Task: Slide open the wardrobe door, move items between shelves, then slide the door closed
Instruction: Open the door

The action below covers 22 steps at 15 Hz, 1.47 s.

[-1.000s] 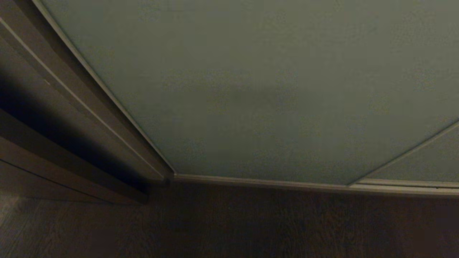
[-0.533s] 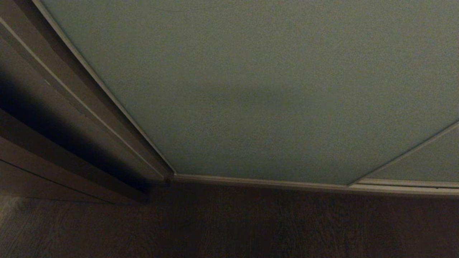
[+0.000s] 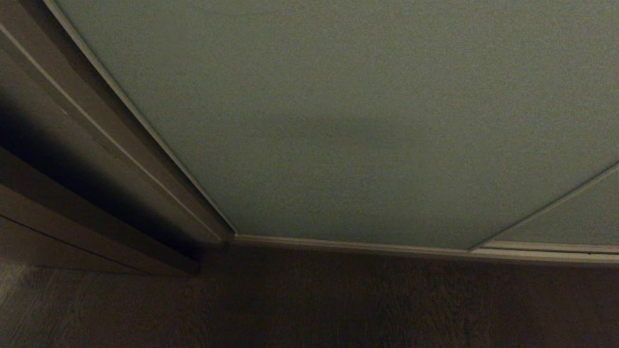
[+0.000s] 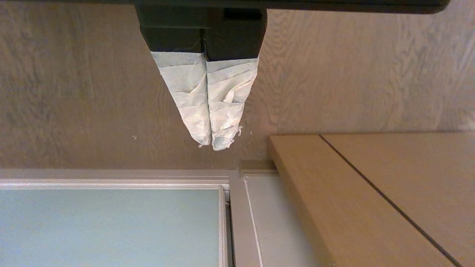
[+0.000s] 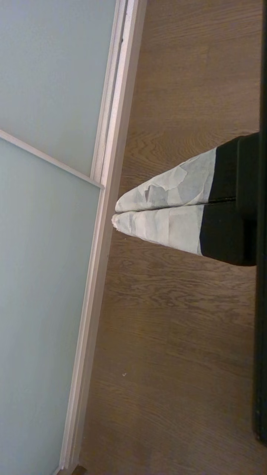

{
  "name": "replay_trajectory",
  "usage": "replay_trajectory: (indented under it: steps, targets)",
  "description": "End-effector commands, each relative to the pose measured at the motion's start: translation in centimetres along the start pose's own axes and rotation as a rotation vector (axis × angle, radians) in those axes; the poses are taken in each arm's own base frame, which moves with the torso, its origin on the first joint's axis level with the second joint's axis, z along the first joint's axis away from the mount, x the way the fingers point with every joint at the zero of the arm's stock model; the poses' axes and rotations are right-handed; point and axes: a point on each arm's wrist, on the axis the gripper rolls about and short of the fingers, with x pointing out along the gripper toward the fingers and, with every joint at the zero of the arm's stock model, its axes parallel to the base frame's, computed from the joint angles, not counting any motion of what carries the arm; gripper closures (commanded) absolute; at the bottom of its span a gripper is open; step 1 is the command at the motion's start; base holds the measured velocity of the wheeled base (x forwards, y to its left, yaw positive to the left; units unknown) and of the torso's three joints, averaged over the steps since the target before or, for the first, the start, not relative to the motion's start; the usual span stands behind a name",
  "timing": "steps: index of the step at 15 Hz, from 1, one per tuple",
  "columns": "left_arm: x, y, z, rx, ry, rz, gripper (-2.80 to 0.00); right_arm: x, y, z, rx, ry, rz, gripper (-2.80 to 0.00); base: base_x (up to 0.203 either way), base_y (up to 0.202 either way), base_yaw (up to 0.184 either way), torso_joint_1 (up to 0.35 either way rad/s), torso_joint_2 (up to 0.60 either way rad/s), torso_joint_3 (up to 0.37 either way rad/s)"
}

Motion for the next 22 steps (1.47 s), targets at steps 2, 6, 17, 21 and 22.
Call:
replay_trajectory:
  steps: [2,6,17,21,22]
  targets:
    - [0.0,0.0,0.0,-0.035,-0.003,0.005,0.0,0.0,0.0,0.0,-0.001,0.0,0.0,0.0,0.0,0.0,0.0,0.0,0.0,0.0]
    - [0.0,0.1,0.0,0.014,0.007,0.03,0.0,0.0,0.0,0.0,-0.001,0.002,0.001,0.0,0.0,0.0,0.0,0.0,0.0,0.0]
    - [2.5,1.6,15.5,0.012,-0.193,0.081,0.0,0.0,0.0,0.0,-0.001,0.0,0.0,0.0,0.0,0.0,0.0,0.0,0.0,0.0]
    - [3.6,2.6,22.3,-0.016,-0.547,0.287,0.0,0.0,0.0,0.0,0.001,0.0,0.0,0.0,0.0,0.0,0.0,0.0,0.0,0.0]
    - [3.6,2.6,22.3,-0.018,-0.549,0.287,0.0,0.0,0.0,0.0,-0.001,0.0,0.0,0.0,0.0,0.0,0.0,0.0,0.0,0.0]
